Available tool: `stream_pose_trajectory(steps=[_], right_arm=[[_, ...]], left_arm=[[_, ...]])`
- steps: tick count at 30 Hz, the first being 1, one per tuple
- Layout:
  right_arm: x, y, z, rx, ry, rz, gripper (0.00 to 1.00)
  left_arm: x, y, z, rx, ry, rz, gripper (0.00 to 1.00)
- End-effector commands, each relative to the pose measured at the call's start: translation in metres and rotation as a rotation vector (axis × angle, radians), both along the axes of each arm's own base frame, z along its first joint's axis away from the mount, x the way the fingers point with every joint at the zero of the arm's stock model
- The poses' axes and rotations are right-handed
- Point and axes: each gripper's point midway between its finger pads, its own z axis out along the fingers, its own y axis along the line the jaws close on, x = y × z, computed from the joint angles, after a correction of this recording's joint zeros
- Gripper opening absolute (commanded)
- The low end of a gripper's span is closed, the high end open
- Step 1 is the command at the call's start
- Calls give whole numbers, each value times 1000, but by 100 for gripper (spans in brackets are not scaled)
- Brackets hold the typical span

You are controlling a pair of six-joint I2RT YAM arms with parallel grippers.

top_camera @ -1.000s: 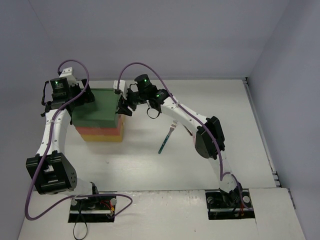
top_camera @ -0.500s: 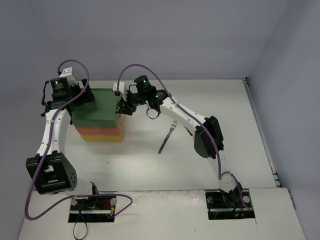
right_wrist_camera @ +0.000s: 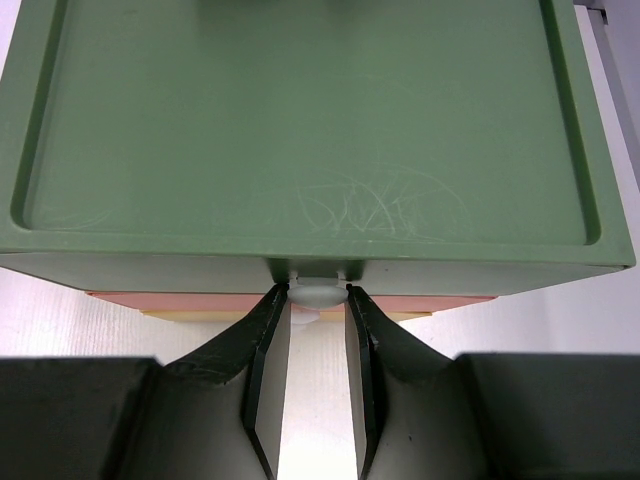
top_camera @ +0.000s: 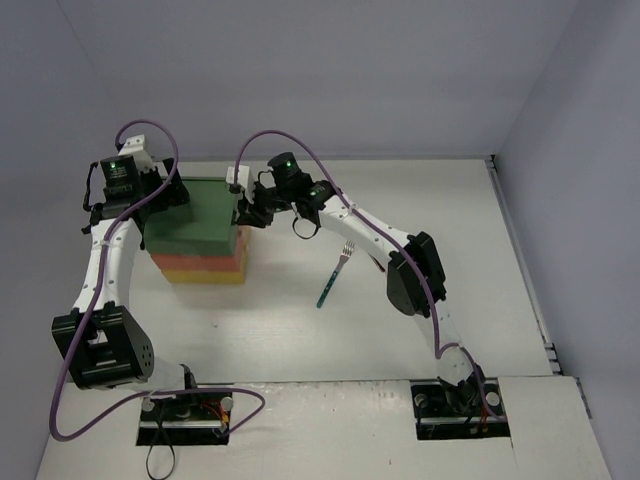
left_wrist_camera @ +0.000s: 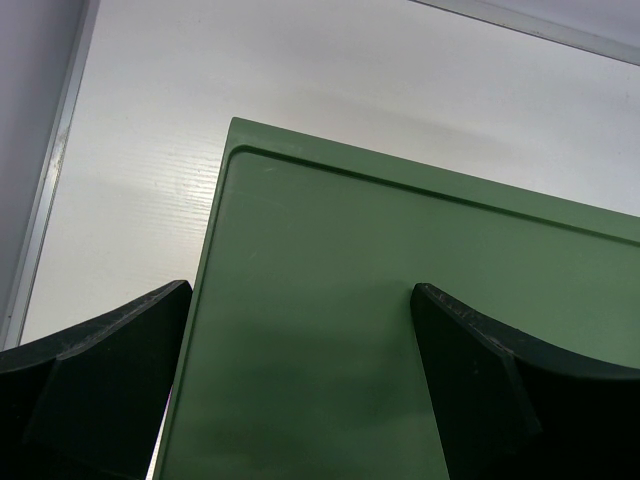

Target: Sort the eating utensils into containers

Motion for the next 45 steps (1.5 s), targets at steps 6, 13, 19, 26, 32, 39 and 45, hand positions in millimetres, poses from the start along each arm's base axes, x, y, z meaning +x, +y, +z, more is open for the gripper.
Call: stream_pose_trajectory(steps=[6, 13, 19, 26, 32, 39, 45], right_arm=[[-10, 7, 69, 127, -125, 56, 0], [-11, -22, 52, 79, -92, 28, 0], [-12, -51, 38, 40, -66, -5, 0], [-7, -90, 38, 23, -56, -57, 0], [-2, -119, 35, 8, -52, -100, 0], [1, -135, 36, 5, -51, -127, 0], [3, -140, 37, 7, -51, -135, 0]], left_arm=[[-11, 1, -21, 13, 77, -1, 87], [-11, 5, -23, 25, 90, 14, 87], [-12, 7, -25, 29, 99, 21, 87], [-12, 6, -25, 30, 98, 20, 87], [-11, 6, -25, 30, 98, 19, 87], [-11, 7, -25, 30, 99, 20, 87], [-11, 7, -25, 33, 98, 21, 87]])
